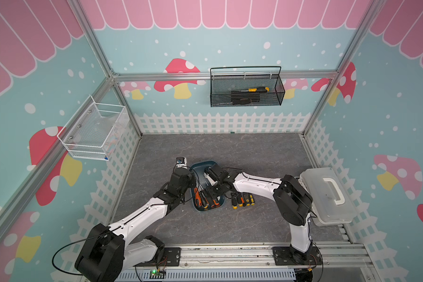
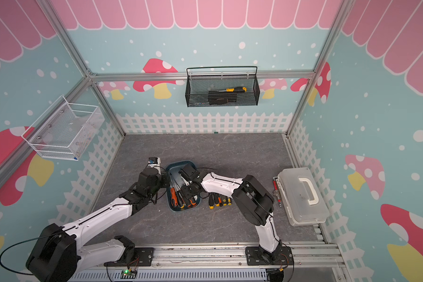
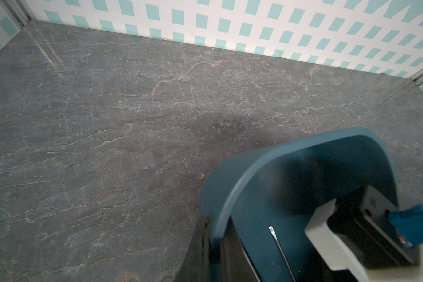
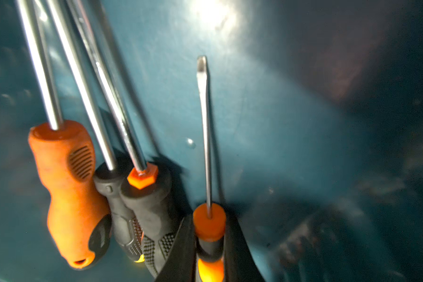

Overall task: Take out the screwdriver from the storage box
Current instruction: Pick up the screwdriver from the storage box.

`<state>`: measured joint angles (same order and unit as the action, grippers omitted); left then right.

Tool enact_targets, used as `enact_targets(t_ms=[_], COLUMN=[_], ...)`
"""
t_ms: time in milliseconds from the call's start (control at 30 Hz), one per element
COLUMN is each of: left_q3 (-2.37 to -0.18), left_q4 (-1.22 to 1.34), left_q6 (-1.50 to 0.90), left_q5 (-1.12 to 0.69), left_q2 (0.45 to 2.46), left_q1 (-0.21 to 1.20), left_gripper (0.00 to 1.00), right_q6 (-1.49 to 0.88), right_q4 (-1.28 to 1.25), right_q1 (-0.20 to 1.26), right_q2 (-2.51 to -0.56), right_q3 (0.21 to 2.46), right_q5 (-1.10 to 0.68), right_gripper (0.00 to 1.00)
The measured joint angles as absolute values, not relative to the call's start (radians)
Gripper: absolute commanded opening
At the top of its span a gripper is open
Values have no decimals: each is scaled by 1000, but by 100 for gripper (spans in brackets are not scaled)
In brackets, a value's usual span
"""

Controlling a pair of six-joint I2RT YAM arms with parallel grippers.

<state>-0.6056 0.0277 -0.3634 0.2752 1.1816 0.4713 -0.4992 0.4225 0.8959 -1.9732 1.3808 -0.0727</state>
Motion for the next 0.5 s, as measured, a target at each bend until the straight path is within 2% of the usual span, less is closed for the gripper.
enact_targets(t_ms=[500], left_q3=[-606], left_q4=[44], left_q6=[-363], left_q5=[252], left_q2=[1182], left_q1=[474], left_gripper=[0], right_q6=[-483], right_q4=[175], right_q1=[886], right_q2=[-1825], right_q3=[1171], right_q5=[-85], right_gripper=[0])
